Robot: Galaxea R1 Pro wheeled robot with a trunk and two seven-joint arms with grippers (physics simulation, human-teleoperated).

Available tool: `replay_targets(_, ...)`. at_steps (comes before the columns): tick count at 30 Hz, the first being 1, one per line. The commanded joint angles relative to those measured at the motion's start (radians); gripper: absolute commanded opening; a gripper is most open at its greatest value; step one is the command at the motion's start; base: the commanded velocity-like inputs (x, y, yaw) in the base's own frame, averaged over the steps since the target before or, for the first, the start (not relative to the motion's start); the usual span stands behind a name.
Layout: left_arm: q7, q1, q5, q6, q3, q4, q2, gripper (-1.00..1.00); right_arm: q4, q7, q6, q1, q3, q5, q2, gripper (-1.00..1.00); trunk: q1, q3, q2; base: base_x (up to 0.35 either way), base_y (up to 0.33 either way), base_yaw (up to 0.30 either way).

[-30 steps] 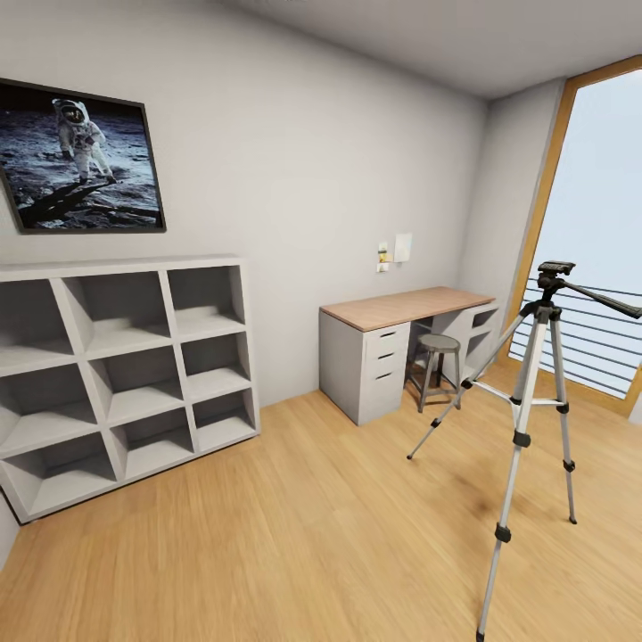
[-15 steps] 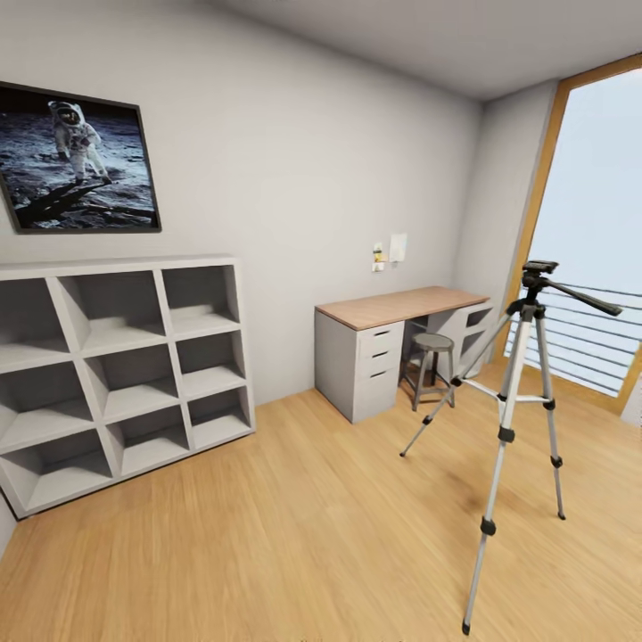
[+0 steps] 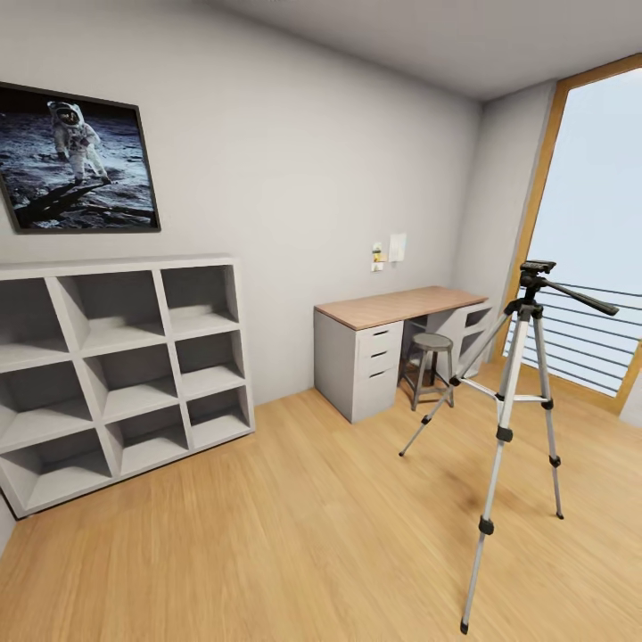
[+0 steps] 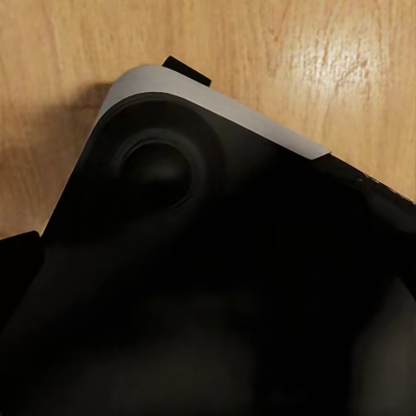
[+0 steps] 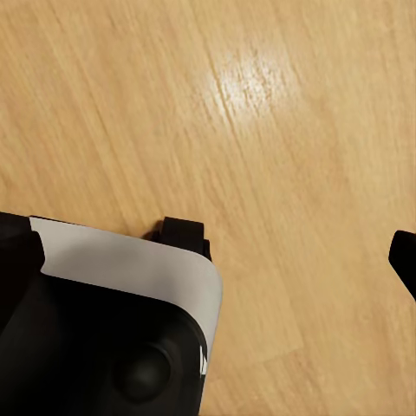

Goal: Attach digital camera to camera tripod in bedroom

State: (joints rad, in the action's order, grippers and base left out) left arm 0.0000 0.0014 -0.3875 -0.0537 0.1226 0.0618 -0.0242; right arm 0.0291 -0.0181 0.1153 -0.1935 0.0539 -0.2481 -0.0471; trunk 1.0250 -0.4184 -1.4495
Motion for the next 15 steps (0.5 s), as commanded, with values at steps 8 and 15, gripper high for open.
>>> replay_targets(8, 0.000, 0.000, 0.001, -0.002, 0.008, 0.001, -0.001, 1.00, 0.003, -0.002, 0.006, -0.001, 0.006, -0.007, 0.000, 1.00, 0.000, -0.001, -0.001, 0.000, 0.000, 0.000)
replay_targets(15, 0.000, 0.000, 0.001, -0.002, 0.008, 0.001, 0.000, 1.00, 0.003, -0.002, 0.006, -0.001, 0.006, -0.007, 0.000, 1.00, 0.000, -0.001, -0.001, 0.000, 0.000, 0.000)
